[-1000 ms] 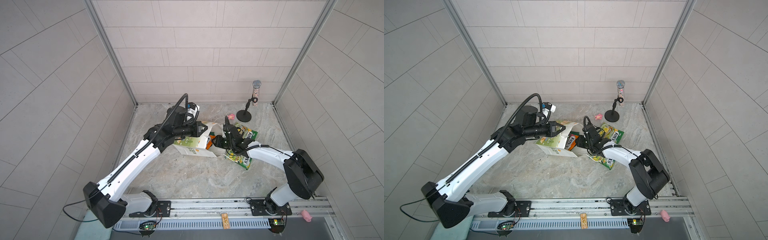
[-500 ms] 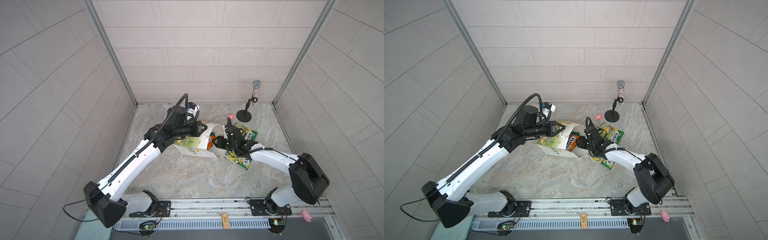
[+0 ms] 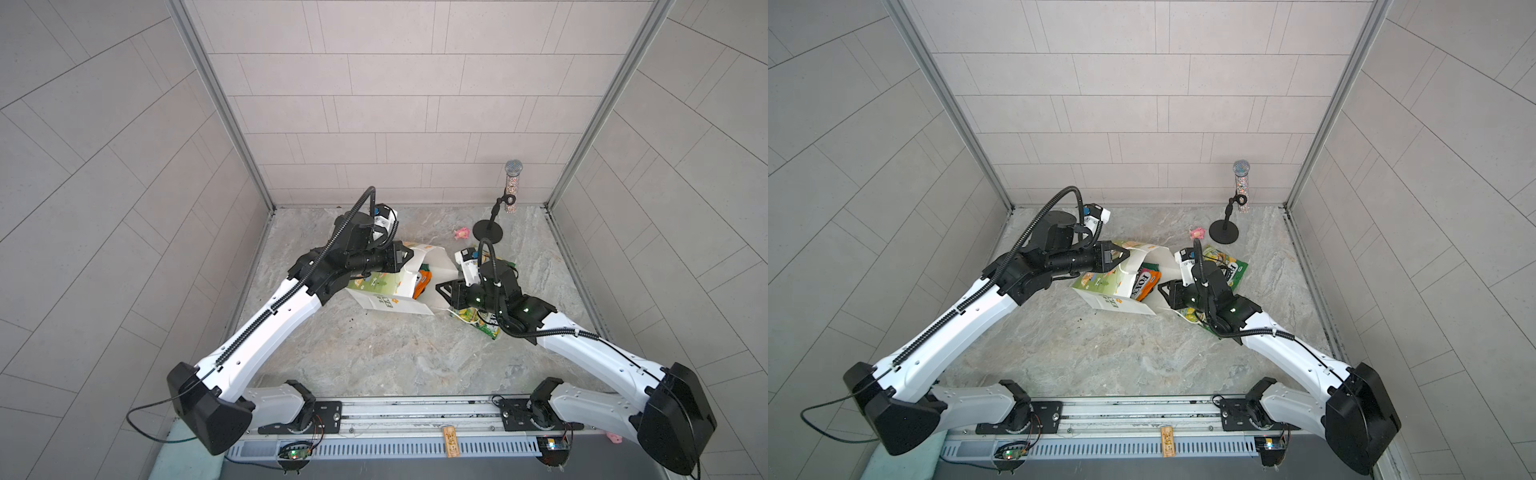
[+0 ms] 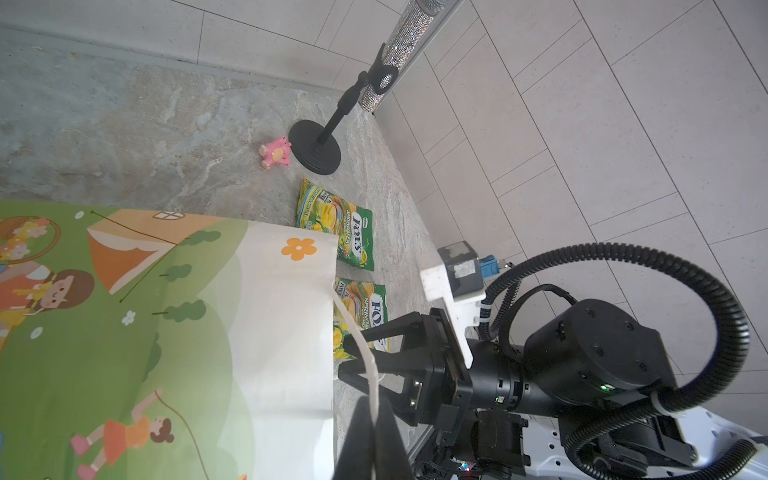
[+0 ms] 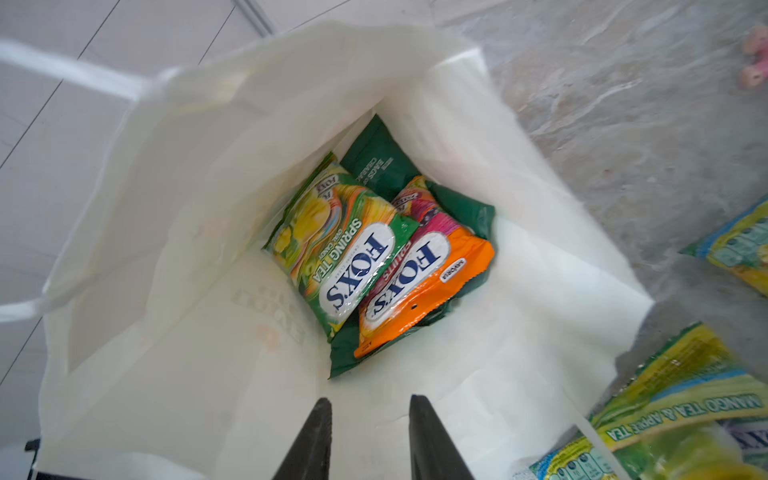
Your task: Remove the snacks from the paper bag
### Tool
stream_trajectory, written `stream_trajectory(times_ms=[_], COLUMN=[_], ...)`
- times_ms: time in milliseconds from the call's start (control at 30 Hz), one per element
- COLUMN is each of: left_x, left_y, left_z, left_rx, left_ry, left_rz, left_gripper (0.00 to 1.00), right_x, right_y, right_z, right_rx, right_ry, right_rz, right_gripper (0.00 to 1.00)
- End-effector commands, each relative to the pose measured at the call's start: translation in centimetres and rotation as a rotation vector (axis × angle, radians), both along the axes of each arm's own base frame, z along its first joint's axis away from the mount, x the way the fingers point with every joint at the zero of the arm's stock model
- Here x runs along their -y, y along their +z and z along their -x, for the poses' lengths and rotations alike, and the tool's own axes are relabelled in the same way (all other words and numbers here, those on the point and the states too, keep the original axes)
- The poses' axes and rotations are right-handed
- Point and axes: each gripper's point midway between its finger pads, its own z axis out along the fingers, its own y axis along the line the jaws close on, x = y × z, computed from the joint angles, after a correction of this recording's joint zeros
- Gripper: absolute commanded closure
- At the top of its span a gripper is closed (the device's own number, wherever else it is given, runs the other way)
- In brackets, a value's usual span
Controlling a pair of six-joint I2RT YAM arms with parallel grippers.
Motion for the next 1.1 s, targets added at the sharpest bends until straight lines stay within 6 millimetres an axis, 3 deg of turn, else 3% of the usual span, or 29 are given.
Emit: stream_trajectory(times_ms=[0, 367, 800, 900, 1067], left_x=[0.2, 0.3, 0.6, 0.4, 0.3], left_y=[1.6, 1.7, 0.9, 0.8, 0.9], left_z=[0.5, 0.8, 2.4, 2.4, 2.4], left_rx=[0.034, 0.028, -0.014, -0.014, -0.007], left_ry=[-0.018, -0.029, -0.099, -0.094, -0.089], left_rz=[0.036, 0.047, 0.047, 0.04, 0.037], left_gripper=[1.0, 1.0, 1.0, 1.0, 1.0], right_x=[-2.1, -5.3, -3.5, -5.4, -8.1], right_y=[-0.5, -4.5, -8.1, -7.7, -7.4], right_z=[1.6, 1.0, -3.8, -3.5, -1.0], right_rx=[-0.016, -0.133, -0.26, -0.266, -0.25], right_ry=[0.159, 0.231, -0.111, -0.071, 0.028], right_rz=[-0.023, 0.003, 0.062, 0.006, 0.016], right_gripper=[0.72, 0.79, 0.74, 0.73, 0.66])
